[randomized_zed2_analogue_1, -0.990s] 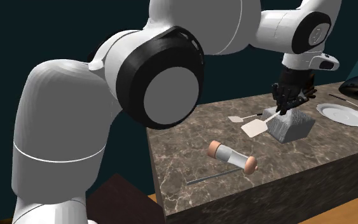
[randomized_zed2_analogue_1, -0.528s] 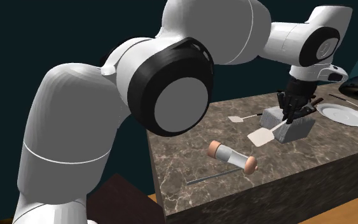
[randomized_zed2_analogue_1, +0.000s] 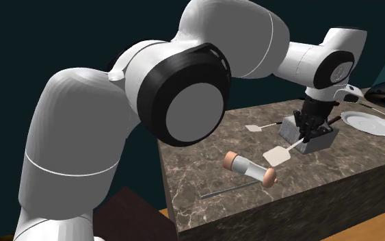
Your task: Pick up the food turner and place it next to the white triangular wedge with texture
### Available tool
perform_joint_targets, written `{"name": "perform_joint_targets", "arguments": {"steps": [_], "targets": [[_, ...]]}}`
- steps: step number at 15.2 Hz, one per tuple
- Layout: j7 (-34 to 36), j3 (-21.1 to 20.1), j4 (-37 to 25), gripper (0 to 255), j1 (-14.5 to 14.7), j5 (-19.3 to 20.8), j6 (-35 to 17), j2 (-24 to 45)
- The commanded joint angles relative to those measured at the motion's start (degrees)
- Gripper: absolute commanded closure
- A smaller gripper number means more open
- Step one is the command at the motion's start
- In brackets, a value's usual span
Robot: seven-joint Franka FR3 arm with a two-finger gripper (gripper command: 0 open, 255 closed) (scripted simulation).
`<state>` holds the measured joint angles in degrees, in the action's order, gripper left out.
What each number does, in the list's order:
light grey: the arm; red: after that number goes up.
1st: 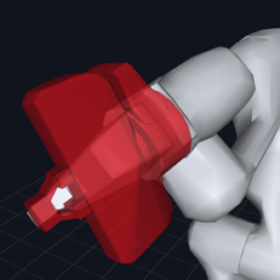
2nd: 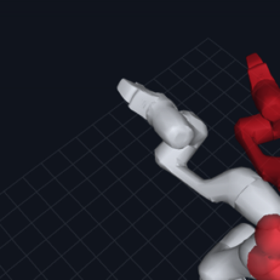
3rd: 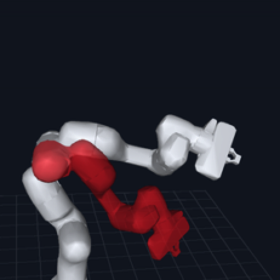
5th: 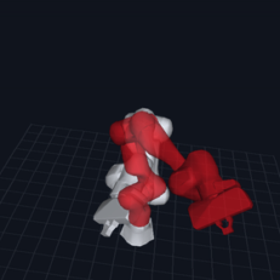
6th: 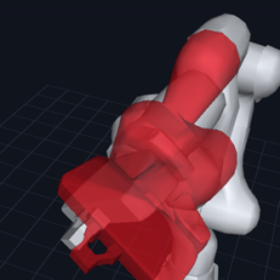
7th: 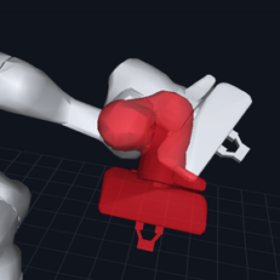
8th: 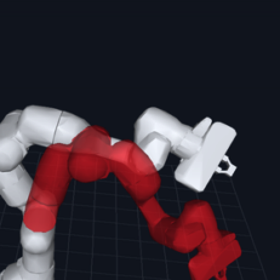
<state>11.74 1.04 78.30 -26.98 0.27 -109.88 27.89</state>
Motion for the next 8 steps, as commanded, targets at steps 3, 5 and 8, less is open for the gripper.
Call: {"name": "perform_joint_targets", "arguments": {"steps": [3, 5, 8], "targets": [[0.0, 0.0, 2.2, 255, 0.0, 0.0, -2.8, 0.6], [0.0, 0.0, 3.3, 255, 0.0, 0.0, -4.2, 0.9], [0.0, 0.0, 4.8, 255, 0.0, 0.0, -6.2, 1.4]]}}
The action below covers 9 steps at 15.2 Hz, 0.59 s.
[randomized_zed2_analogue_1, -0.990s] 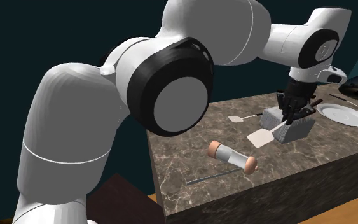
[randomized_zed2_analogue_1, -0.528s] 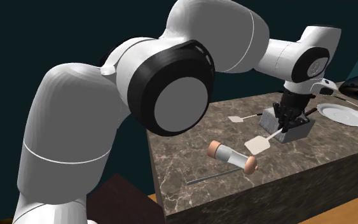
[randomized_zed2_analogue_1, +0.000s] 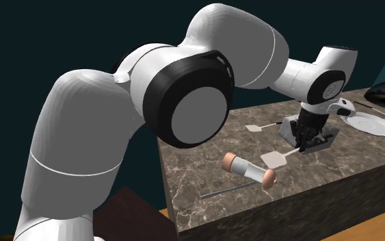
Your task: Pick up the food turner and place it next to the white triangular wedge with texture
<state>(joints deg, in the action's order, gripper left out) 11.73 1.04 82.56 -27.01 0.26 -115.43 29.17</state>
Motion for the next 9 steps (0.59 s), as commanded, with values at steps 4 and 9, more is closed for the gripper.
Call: {"name": "perform_joint_targets", "arguments": {"steps": [4, 9], "targets": [[0.0, 0.0, 2.2, 255, 0.0, 0.0, -3.3, 1.0], [0.0, 0.0, 4.0, 255, 0.0, 0.0, -6.4, 2.4]]}}
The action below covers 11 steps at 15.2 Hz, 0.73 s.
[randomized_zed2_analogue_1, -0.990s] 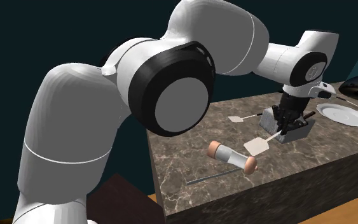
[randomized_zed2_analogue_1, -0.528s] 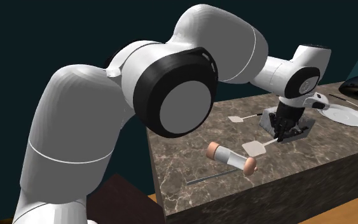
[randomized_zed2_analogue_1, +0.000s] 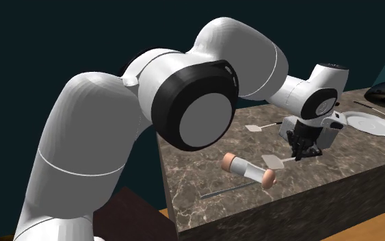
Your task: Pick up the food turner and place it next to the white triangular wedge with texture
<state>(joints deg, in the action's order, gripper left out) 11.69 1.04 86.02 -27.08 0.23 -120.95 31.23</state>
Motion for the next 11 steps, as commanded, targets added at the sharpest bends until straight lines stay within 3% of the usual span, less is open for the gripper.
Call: {"name": "perform_joint_targets", "arguments": {"steps": [1, 11], "targets": [[0.1, 0.0, 0.9, 255, 0.0, 0.0, -1.5, 0.6], [0.1, 0.0, 2.7, 255, 0.0, 0.0, -5.8, 3.1]]}}
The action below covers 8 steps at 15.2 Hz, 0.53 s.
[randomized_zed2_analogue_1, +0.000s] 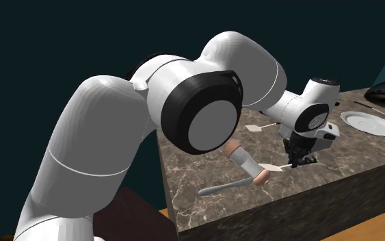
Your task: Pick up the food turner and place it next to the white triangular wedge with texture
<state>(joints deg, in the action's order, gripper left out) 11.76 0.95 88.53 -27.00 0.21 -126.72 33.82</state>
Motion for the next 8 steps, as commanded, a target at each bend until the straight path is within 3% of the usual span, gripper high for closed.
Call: {"name": "perform_joint_targets", "arguments": {"steps": [1, 5, 6, 8], "targets": [[0.0, 0.1, 0.2, 255, 0.0, 0.0, -0.1, 0.5], [0.0, 0.1, 0.2, 255, -0.1, 0.0, -0.1, 0.5], [0.1, 0.0, -0.4, 0, 0.0, 0.0, 0.3, 0.7], [0.1, 0.0, -0.4, 0, 0.0, 0.0, 0.3, 0.7]]}}
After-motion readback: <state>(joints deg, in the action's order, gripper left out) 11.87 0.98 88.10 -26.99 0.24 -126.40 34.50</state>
